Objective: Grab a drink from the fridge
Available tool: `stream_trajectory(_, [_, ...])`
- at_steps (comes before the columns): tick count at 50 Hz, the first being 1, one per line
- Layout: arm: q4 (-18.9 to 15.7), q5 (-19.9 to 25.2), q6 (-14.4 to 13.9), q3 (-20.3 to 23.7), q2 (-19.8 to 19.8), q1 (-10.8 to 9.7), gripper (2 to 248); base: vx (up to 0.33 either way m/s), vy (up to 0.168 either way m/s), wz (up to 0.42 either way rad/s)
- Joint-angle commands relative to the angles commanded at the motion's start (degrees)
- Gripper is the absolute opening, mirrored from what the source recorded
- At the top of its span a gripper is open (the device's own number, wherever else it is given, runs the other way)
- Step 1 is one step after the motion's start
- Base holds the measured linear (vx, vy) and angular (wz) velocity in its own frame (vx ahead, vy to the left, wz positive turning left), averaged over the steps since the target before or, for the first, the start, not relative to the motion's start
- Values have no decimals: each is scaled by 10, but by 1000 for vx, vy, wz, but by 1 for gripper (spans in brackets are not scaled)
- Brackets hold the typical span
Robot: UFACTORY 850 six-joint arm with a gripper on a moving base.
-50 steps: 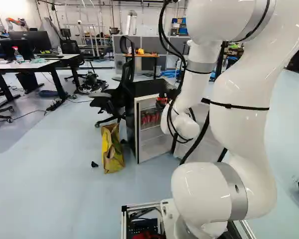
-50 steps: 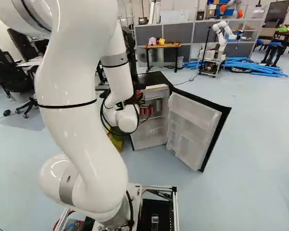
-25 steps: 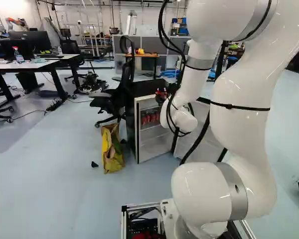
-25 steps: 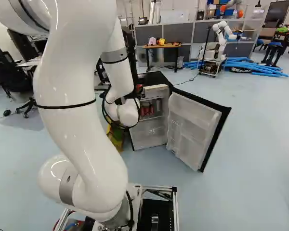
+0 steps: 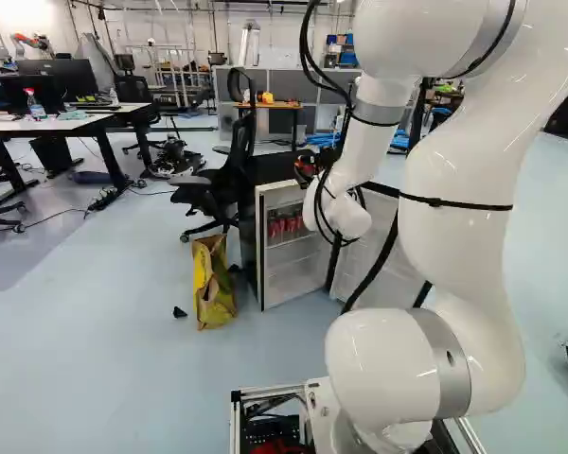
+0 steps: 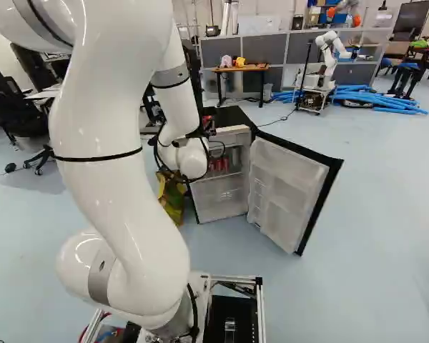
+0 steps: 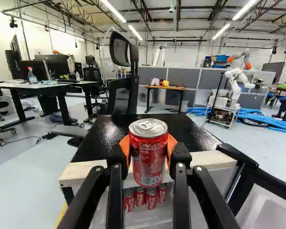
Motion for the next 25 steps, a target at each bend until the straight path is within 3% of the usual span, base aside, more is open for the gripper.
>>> stream_trajectory(25, [0,-60,0,-56,-13,5,96,0,0,0])
